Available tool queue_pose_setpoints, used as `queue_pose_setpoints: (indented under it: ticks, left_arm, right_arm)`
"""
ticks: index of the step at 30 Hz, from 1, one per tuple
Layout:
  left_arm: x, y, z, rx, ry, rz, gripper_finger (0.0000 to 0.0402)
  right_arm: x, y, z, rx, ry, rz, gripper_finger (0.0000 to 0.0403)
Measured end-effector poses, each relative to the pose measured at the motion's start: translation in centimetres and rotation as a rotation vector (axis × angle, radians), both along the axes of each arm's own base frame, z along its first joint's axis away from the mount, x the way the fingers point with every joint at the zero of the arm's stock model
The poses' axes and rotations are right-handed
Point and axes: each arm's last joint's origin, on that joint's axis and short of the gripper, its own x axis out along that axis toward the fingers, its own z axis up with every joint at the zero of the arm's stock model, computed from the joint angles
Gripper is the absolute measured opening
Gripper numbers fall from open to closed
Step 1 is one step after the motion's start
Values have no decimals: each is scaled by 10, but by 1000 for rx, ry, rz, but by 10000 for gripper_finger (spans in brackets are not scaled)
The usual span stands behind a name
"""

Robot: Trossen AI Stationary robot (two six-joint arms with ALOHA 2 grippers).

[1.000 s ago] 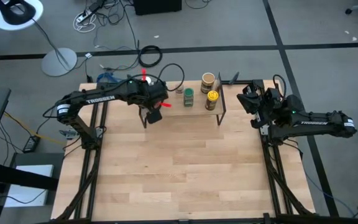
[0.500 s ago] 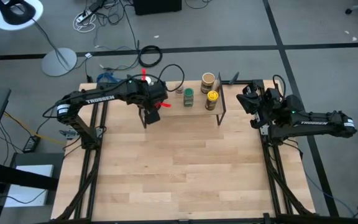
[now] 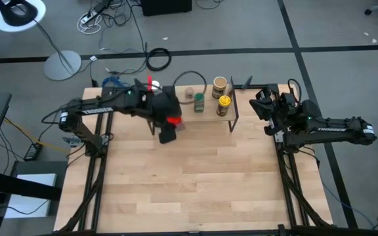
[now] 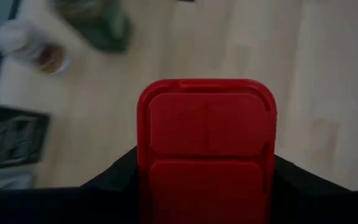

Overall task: Shelf spices
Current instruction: Remove the red seasoning can from the shelf

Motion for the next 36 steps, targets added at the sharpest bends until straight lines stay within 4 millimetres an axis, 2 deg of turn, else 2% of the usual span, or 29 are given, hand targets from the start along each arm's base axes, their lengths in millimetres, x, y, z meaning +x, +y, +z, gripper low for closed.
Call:
queue_pose_setpoints:
  ticks: [4,7,14,18,24,31,36]
  left_arm:
    - [13,-28,-13,-19,-23,-41,202]
    - [24,-49,-30,-33,29,-79,202]
    - [46,-95,-81,-44,230,-180,202]
    - [54,-114,-105,-7,302,-227,202]
    - [54,-124,-135,0,324,-222,202]
    - [44,-118,-173,43,373,-165,202]
    - [35,-116,-189,-12,293,-179,202]
  right_arm:
    - [0,0,0,22,1,14,9]
    - [1,0,-1,23,7,14,9]
    - [1,0,-1,22,8,14,9]
    - [1,0,-1,23,12,14,9]
    - [1,0,-1,24,12,18,9]
    - [1,0,-1,24,13,19,9]
    - [1,0,-1,25,13,19,9]
